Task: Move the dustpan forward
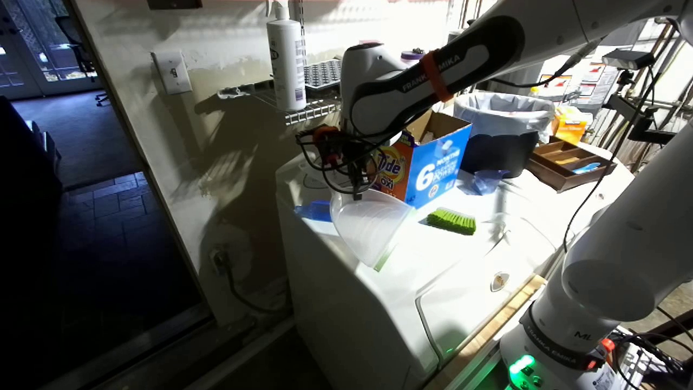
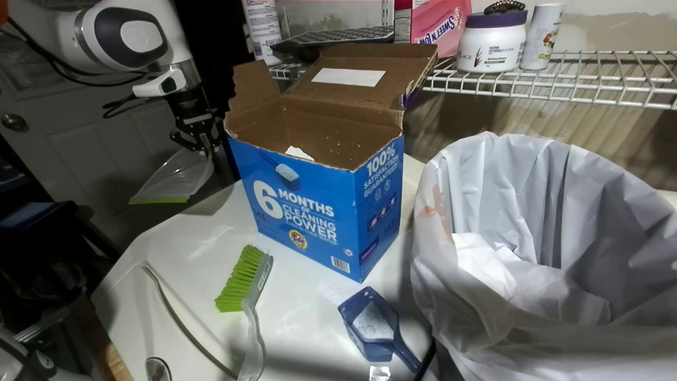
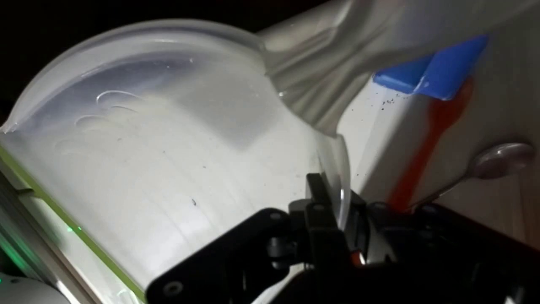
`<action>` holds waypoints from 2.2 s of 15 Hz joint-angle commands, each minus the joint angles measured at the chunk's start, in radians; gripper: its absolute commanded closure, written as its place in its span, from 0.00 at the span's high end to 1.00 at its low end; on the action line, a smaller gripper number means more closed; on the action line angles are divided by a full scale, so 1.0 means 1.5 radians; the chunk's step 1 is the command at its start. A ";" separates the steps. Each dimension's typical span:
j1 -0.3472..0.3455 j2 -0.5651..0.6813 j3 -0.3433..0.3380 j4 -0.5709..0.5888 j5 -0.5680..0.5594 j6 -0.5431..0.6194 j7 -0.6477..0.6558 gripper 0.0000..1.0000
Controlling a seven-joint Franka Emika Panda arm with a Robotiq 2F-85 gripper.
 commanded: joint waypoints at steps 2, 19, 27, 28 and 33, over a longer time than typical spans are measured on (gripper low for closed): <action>0.002 0.020 0.006 0.031 -0.037 0.026 0.092 0.02; 0.020 0.054 0.017 0.080 -0.131 0.063 0.280 0.02; 0.016 0.056 0.004 0.089 -0.149 0.071 0.328 0.02; 0.014 0.054 -0.001 0.089 -0.147 0.073 0.324 0.02; 0.015 0.060 -0.005 0.097 -0.149 0.073 0.323 0.02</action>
